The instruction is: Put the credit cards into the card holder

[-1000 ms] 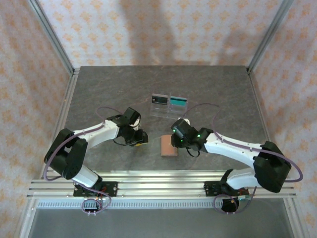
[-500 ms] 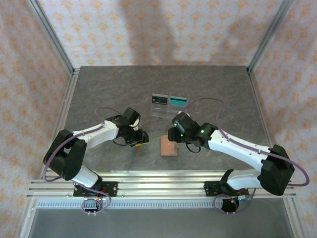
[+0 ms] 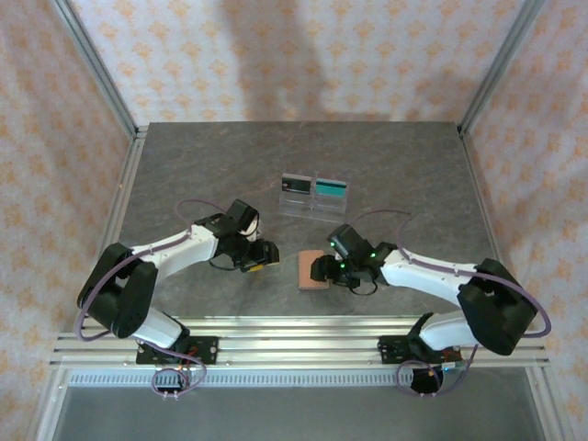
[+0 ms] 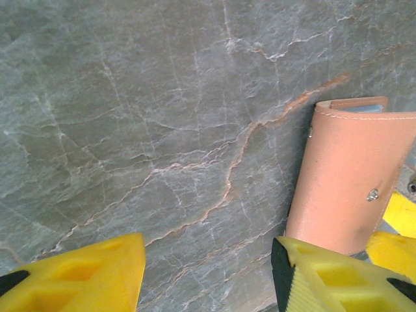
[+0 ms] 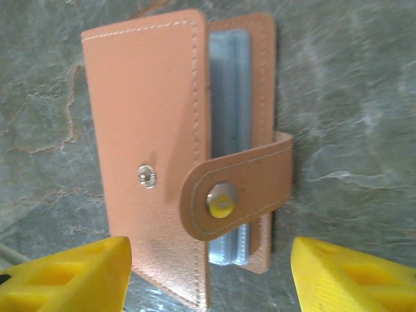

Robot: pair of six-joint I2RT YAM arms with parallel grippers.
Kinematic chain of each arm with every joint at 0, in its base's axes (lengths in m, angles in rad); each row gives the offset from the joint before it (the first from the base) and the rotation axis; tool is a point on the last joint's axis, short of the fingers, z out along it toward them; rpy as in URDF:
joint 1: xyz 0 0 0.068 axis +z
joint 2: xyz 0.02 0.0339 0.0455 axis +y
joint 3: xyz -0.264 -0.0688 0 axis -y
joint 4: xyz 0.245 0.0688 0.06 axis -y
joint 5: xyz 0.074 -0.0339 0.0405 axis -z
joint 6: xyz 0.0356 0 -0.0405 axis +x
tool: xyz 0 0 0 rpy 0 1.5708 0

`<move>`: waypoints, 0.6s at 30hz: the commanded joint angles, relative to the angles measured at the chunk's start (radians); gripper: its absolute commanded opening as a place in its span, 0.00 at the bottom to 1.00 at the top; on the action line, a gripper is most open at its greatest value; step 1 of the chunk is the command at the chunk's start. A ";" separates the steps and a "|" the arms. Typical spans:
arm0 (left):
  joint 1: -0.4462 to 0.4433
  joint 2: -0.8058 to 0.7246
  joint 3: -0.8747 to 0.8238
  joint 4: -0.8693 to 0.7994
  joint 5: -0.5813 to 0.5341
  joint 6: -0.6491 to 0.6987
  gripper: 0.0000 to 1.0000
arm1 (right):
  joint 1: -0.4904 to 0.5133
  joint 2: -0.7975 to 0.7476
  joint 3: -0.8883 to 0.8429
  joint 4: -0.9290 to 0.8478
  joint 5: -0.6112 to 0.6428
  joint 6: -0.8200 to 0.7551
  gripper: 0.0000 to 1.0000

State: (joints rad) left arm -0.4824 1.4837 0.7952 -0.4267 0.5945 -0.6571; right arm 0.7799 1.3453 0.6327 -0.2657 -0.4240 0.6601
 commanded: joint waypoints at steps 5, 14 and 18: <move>0.001 -0.046 -0.020 0.015 0.008 -0.013 0.61 | -0.004 0.027 0.028 0.132 -0.081 0.010 0.63; 0.010 -0.102 -0.045 0.020 0.027 -0.043 0.79 | -0.004 0.074 0.132 0.158 -0.140 -0.057 0.64; 0.043 -0.146 -0.069 0.031 0.037 -0.056 0.82 | -0.004 0.116 0.137 0.227 -0.167 -0.034 0.64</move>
State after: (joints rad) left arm -0.4656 1.3754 0.7483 -0.4065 0.6155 -0.6933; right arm 0.7795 1.4292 0.7540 -0.0975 -0.5625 0.6277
